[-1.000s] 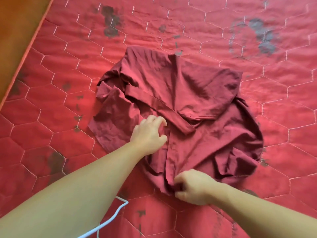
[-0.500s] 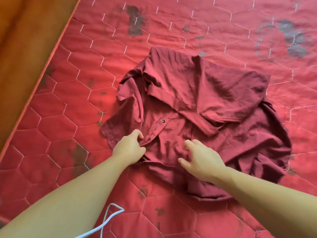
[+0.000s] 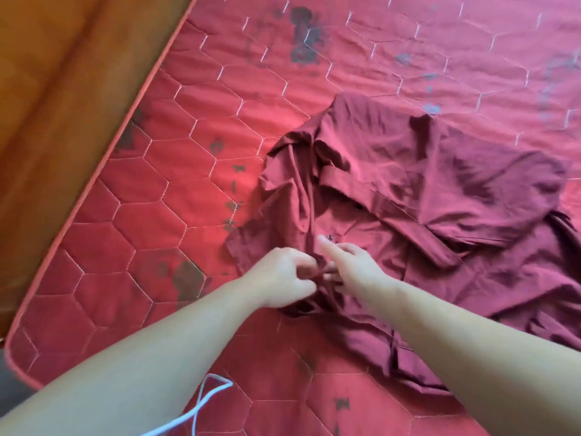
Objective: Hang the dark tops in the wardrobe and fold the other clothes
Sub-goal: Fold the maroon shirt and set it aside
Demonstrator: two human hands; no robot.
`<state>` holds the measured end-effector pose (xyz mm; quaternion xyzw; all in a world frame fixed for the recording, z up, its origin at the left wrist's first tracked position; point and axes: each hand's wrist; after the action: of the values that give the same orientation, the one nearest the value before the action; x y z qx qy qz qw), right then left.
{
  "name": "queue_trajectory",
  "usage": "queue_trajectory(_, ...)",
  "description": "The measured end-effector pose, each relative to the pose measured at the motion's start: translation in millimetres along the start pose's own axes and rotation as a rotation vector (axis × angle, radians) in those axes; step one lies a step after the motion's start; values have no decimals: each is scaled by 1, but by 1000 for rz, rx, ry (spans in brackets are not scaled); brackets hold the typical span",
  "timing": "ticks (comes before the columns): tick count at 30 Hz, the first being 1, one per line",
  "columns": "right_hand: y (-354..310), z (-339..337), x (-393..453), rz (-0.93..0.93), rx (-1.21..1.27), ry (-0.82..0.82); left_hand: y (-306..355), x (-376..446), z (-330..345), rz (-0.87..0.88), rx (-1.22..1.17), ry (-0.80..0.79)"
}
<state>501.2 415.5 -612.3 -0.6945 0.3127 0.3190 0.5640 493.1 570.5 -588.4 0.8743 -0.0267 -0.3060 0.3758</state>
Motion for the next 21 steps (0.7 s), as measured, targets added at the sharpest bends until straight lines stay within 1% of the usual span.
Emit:
queue_trajectory(1, -4, 2, 6, -15, 50, 53, 7, 1, 4, 4, -40, -48)
queue_trajectory(2, -7, 2, 10, -22, 82, 106, 11, 4, 7, 3, -103, -7)
queue_trajectory(3, -8, -1, 14, -22, 110, 129, 13, 8, 7, 7, -139, 156)
queue_trajectory(4, -7, -8, 18, -35, 104, 134, 12, 15, 6, 33, -134, 387)
queue_trajectory(5, -5, -16, 21, -63, 47, 129, 9, 22, 2, 22, -59, 602)
queue_trajectory(6, -4, -25, 21, -88, -55, 92, 5, 31, -3, -39, 17, 727)
queue_trajectory(7, -3, -33, 19, -93, -164, 26, 1, 39, -10, -155, 64, 724)
queue_trajectory(8, -1, -40, 16, -60, -270, -65, -6, 45, -15, -280, 79, 649)
queue_trajectory(9, 1, -46, 14, -15, -402, -165, -11, 49, -19, -367, 84, 553)
queue_trajectory(10, 2, -52, 13, 15, -579, -259, -17, 53, -19, -400, 85, 474)
queue_trajectory(11, 2, -56, 11, 39, -765, -333, -21, 54, -18, -392, 77, 411)
queue_trajectory(12, 0, -60, 9, 53, -916, -351, -24, 53, -15, -359, 62, 352)
queue_trajectory(13, -3, -62, 8, 29, -1000, -305, -24, 50, -12, -319, 55, 283)
queue_trajectory(14, -5, -62, 9, -60, -1020, -176, -25, 46, -10, -283, 57, 200)
queue_trajectory(15, -7, -62, 11, -192, -929, 37, -24, 42, -10, -265, 77, 110)
queue_trajectory(16, -12, -60, 11, -326, -785, 252, -24, 38, -10, -258, 118, 29)
queue_trajectory(17, -16, -59, 15, -430, -757, 406, -22, 35, -11, -263, 190, -35)
queue_trajectory(18, -20, -57, 19, -492, -849, 459, -19, 34, -13, -272, 285, -64)
queue_trajectory(19, -22, -57, 24, -536, -1001, 439, -16, 34, -14, -281, 388, -45)
queue_trajectory(20, -23, -56, 29, -566, -1099, 396, -14, 35, -15, -268, 471, 39)
queue_trajectory(21, -25, -54, 33, -618, -1091, 377, -11, 36, -14, -221, 511, 171)
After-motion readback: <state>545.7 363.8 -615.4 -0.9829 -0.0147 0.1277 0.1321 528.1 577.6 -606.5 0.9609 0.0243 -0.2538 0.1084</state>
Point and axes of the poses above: each hand's wrist, its own x-axis towards the middle knuckle, its own z-axis out of the palm, y = z × x, and after that the axes turned 7 degrees about y, right-handed
